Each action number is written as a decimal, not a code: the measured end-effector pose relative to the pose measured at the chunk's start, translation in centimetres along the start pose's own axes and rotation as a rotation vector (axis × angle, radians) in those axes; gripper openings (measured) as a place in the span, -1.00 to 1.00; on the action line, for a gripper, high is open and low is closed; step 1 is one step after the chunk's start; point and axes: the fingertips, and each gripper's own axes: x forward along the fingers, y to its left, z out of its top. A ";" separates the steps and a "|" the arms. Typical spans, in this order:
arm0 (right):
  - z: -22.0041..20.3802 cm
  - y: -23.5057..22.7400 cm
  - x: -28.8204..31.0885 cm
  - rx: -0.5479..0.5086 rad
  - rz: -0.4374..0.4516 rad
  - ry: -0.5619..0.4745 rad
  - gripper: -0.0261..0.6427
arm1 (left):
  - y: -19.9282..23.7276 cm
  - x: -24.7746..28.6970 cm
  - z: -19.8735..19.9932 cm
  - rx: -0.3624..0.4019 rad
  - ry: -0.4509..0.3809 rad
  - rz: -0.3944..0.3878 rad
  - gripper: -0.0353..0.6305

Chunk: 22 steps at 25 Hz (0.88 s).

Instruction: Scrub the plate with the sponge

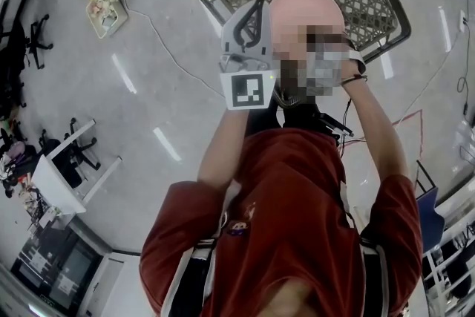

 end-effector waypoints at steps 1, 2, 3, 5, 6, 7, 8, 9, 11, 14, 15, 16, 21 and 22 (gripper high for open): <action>-0.3 -0.9 0.1 0.003 -0.015 0.004 -0.79 | -0.1 0.1 0.1 0.029 0.003 -0.010 -0.86; -0.6 -1.7 0.2 0.005 -0.027 0.009 -0.79 | -0.3 0.1 0.2 0.068 0.008 -0.024 -0.85; -0.8 -2.5 0.3 0.007 -0.038 0.017 -0.79 | -0.4 0.2 0.3 0.100 0.012 -0.035 -0.86; -1.4 -3.7 0.8 0.006 -0.045 0.036 -0.79 | -0.5 0.1 0.3 0.109 0.012 -0.039 -0.85; -1.7 -4.0 1.2 0.003 -0.044 0.045 -0.79 | -0.6 0.1 0.3 0.105 0.012 -0.039 -0.86; -1.9 -4.4 1.6 -0.002 -0.046 0.051 -0.79 | -0.7 0.1 0.2 0.114 0.016 -0.043 -0.86; -2.1 -4.7 2.0 -0.007 -0.052 0.054 -0.79 | -0.9 0.1 0.1 0.128 0.021 -0.049 -0.86; -2.2 -5.1 2.3 -0.012 -0.060 0.056 -0.79 | -0.9 0.1 -0.1 0.135 0.027 -0.052 -0.85; -2.4 -5.9 2.9 -0.017 -0.072 0.057 -0.79 | -1.0 0.1 -0.3 0.135 0.038 -0.053 -0.85; -2.8 -7.1 4.0 -0.024 -0.097 0.058 -0.79 | -1.0 0.5 -0.4 0.123 0.043 -0.049 -0.85; -3.0 -7.6 4.3 -0.028 -0.110 0.062 -0.79 | -1.0 0.6 -0.5 0.118 0.047 -0.047 -0.85; -3.1 -8.0 4.6 -0.029 -0.122 0.065 -0.79 | -1.0 0.7 -0.6 0.117 0.052 -0.047 -0.86; -3.5 -8.8 6.3 -0.018 -0.134 0.082 -0.79 | -0.8 0.8 -1.1 0.143 0.064 -0.047 -0.86; -3.6 -9.0 6.6 -0.019 -0.136 0.088 -0.79 | -0.7 0.8 -1.1 0.148 0.065 -0.047 -0.85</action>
